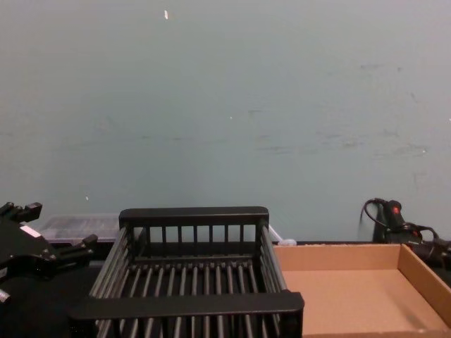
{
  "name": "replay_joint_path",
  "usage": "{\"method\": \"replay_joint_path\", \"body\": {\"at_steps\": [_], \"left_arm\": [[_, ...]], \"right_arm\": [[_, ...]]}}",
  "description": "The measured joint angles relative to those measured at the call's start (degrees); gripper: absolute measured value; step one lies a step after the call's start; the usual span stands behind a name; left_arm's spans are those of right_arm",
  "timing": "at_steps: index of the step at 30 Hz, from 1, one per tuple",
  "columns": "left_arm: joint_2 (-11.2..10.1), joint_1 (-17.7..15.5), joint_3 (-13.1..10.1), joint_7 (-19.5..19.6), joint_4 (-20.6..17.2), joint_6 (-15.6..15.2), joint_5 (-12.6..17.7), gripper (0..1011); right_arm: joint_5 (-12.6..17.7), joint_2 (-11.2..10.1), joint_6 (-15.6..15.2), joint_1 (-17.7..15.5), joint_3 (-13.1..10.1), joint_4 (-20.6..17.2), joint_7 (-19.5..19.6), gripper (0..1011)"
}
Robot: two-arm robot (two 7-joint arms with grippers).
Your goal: Pick up the white tape and place it into the black box , Pick up the silver tape and place it into the brown box.
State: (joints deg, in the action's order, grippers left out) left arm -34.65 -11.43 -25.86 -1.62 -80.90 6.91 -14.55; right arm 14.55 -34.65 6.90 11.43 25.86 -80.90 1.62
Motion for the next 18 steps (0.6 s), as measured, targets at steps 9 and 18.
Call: {"method": "replay_joint_path", "body": {"at_steps": [9,18], "left_arm": [[0.0,0.0,0.0,0.0,0.0,0.0,0.0,1001],[0.0,0.0,0.0,0.0,0.0,0.0,0.0,1002]], "right_arm": [[0.0,0.0,0.0,0.0,0.0,0.0,0.0,1003],[0.0,0.0,0.0,0.0,0.0,0.0,0.0,1002]]}}
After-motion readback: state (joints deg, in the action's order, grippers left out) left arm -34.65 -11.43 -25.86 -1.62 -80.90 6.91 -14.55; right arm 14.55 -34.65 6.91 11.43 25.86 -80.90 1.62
